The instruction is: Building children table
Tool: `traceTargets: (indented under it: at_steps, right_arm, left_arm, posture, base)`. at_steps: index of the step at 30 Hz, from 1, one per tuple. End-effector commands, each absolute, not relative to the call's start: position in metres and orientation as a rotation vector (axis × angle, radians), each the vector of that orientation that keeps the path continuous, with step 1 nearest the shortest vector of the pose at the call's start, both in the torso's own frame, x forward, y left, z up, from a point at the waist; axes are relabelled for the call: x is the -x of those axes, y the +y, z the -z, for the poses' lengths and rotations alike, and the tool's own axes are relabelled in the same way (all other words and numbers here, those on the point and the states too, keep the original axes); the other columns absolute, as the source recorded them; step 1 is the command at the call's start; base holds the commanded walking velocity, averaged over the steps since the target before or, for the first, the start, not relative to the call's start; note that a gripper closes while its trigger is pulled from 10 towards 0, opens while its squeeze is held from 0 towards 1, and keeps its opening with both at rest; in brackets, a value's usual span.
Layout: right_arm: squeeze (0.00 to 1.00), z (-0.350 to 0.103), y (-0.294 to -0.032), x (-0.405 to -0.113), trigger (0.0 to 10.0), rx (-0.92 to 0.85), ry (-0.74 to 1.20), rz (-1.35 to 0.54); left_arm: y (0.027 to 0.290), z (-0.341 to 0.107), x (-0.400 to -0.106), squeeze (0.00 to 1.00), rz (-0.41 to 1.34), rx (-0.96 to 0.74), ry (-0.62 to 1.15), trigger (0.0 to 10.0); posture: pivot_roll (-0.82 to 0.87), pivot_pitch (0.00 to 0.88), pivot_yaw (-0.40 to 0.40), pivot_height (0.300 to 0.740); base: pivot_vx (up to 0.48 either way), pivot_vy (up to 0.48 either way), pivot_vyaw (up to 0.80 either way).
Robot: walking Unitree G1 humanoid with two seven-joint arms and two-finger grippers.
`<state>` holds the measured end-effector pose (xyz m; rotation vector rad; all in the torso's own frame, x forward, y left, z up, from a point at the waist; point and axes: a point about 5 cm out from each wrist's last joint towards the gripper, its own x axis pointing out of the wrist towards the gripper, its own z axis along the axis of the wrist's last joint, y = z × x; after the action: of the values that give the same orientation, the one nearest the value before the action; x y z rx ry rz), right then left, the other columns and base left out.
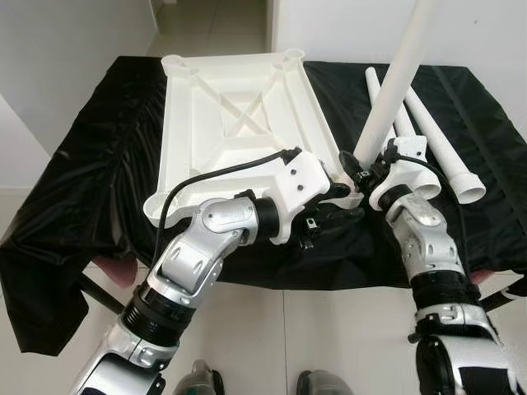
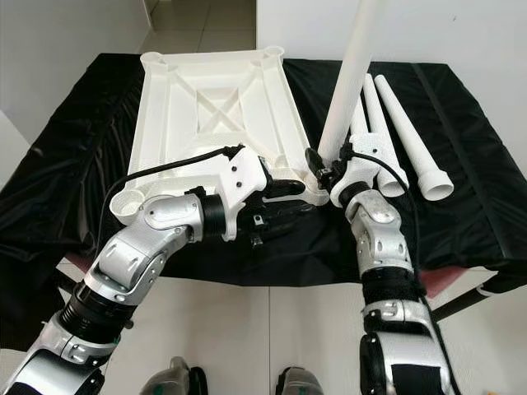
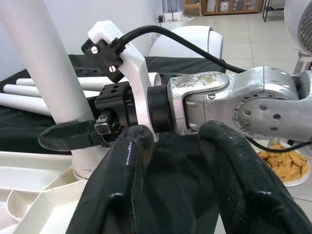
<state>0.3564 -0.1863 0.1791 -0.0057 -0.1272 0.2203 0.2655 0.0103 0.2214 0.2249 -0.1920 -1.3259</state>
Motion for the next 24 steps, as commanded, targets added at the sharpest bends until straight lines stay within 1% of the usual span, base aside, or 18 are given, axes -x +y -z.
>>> traceTargets:
  at_steps: [1,2,3,4,5,6,9,10,12,14,15,16,19,24]
  right_arm:
    - [0.0,-0.181,-0.192,-0.354,10.0,-0.042,-0.141,-0.065]
    - [0.0,-0.18,-0.191,-0.352,10.0,-0.042,-0.143,0.002]
    - [0.0,-0.18,-0.191,-0.352,10.0,-0.042,-0.143,0.002]
    - [0.0,-0.179,-0.19,-0.35,10.0,-0.035,-0.145,0.071]
    - [0.0,-0.179,-0.19,-0.35,10.0,-0.035,-0.145,0.071]
    - [0.0,-0.177,-0.186,-0.348,10.0,-0.042,-0.144,0.125]
    - [0.0,-0.176,-0.183,-0.347,10.0,-0.052,-0.145,0.161]
    - [0.0,-0.175,-0.181,-0.343,10.0,-0.069,-0.146,0.22]
    - [0.0,-0.175,-0.181,-0.343,10.0,-0.069,-0.146,0.22]
    - [0.0,-0.172,-0.18,-0.332,10.0,-0.089,-0.144,0.373]
    - [0.0,-0.172,-0.18,-0.332,10.0,-0.089,-0.144,0.373]
    - [0.0,-0.171,-0.178,-0.327,10.0,-0.097,-0.144,0.431]
    - [0.0,-0.171,-0.173,-0.322,10.0,-0.089,-0.139,0.46]
    - [0.0,-0.171,-0.175,-0.323,10.0,-0.08,-0.132,0.46]
  left_arm:
    - [0.011,-0.222,-0.265,0.0,1.312,-0.23,-0.195,10.0]
    - [0.01,-0.222,-0.265,0.0,1.312,-0.23,-0.195,10.0]
    - [0.01,-0.222,-0.265,0.0,1.312,-0.23,-0.195,10.0]
    - [0.01,-0.222,-0.265,0.0,1.313,-0.231,-0.195,10.0]
    - [0.01,-0.222,-0.265,0.0,1.313,-0.231,-0.195,10.0]
    - [0.01,-0.221,-0.264,0.0,1.314,-0.232,-0.195,10.0]
    - [0.01,-0.221,-0.264,0.0,1.315,-0.233,-0.195,10.0]
    - [0.01,-0.221,-0.264,0.0,1.316,-0.233,-0.195,10.0]
    - [0.01,-0.221,-0.264,0.0,1.316,-0.233,-0.195,10.0]
    - [0.01,-0.221,-0.263,0.0,1.317,-0.232,-0.195,10.0]
    - [0.01,-0.221,-0.263,0.0,1.317,-0.232,-0.195,10.0]
    - [0.01,-0.22,-0.263,0.0,1.319,-0.232,-0.194,10.0]
    - [0.009,-0.22,-0.262,0.0,1.321,-0.232,-0.194,10.0]
    - [0.009,-0.22,-0.262,0.0,1.325,-0.233,-0.196,10.0]
  posture:
    - [-0.06,0.066,0.046,0.74]
    - [-0.05,0.058,0.045,0.74]
    - [-0.05,0.058,0.045,0.74]
    - [-0.05,0.058,0.045,0.74]
    - [-0.05,0.058,0.045,0.74]
    - [-0.05,0.053,0.044,0.74]
    - [-0.05,0.052,0.042,0.74]
    - [-0.05,0.05,0.04,0.74]
    - [-0.05,0.05,0.04,0.74]
    - [-0.05,0.046,0.04,0.74]
    - [-0.05,0.046,0.04,0.74]
    - [-0.05,0.044,0.04,0.74]
    - [-0.05,0.044,0.04,0.74]
    - [-0.05,0.037,0.042,0.74]
  base:
    - [0.0,0.0,0.0]
    - [0.0,0.0,0.0]
    - [0.0,0.0,0.0]
    - [0.0,0.0,0.0]
    - [0.0,0.0,0.0]
    - [0.0,0.0,0.0]
    - [0.0,0.0,0.0]
    - [0.0,0.0,0.0]
    - [0.0,0.0,0.0]
    - [0.0,0.0,0.0]
    - [0.0,0.0,0.0]
    - [0.0,0.0,0.0]
    - [0.0,0.0,0.0]
    - [0.0,0.0,0.0]
